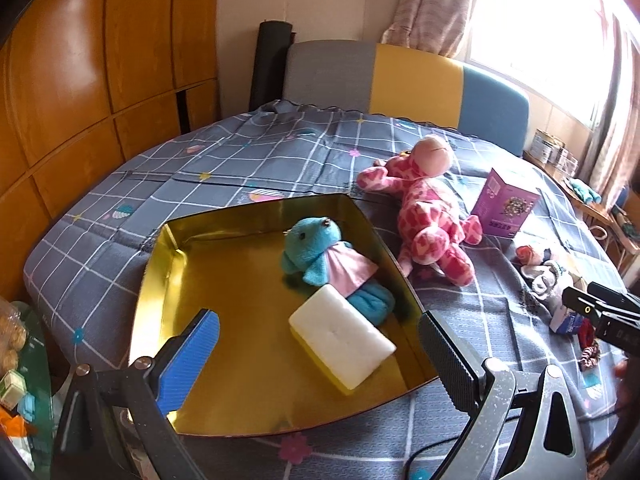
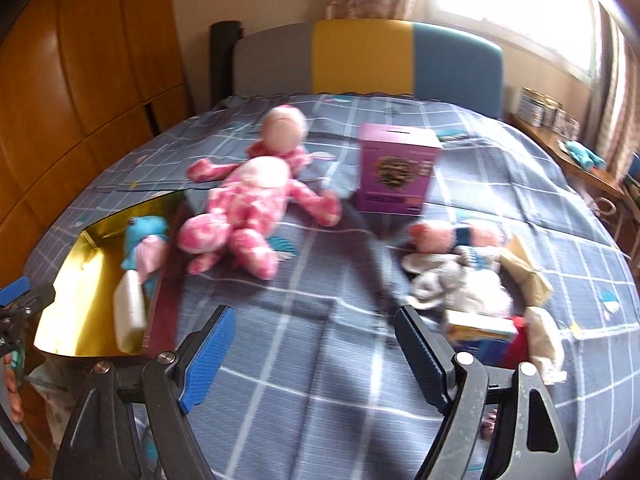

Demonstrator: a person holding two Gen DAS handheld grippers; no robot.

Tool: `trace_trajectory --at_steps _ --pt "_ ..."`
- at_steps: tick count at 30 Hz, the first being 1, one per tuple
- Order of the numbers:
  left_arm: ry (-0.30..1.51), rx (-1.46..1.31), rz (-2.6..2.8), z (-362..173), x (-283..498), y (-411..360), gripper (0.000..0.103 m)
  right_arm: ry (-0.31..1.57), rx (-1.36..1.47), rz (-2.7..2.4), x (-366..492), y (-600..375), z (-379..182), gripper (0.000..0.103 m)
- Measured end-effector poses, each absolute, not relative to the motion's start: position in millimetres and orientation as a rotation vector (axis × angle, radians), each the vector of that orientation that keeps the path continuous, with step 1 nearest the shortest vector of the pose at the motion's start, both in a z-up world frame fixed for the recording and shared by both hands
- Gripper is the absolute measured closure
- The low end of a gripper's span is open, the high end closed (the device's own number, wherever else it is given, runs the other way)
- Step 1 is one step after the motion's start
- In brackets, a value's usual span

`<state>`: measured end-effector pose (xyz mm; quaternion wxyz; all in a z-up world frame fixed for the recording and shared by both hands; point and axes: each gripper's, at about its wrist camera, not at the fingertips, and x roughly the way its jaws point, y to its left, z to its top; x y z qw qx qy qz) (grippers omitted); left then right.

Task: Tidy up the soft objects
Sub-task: 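Withdraw both grippers from the tray back toward the pile of items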

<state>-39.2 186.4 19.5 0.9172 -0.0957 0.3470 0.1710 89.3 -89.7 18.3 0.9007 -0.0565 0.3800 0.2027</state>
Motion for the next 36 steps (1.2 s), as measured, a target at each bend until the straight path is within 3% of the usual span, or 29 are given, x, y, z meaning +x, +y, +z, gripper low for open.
trace_trajectory --at_steps 20,36 --pt "0.760 -0.004 0.090 22 19 92 0.003 0.825 0.159 -0.003 100 -287 13 0.020" --pt "0.945 0.043 -0.291 -20 114 -57 0.003 0.783 0.468 0.045 92 -339 3 0.020"
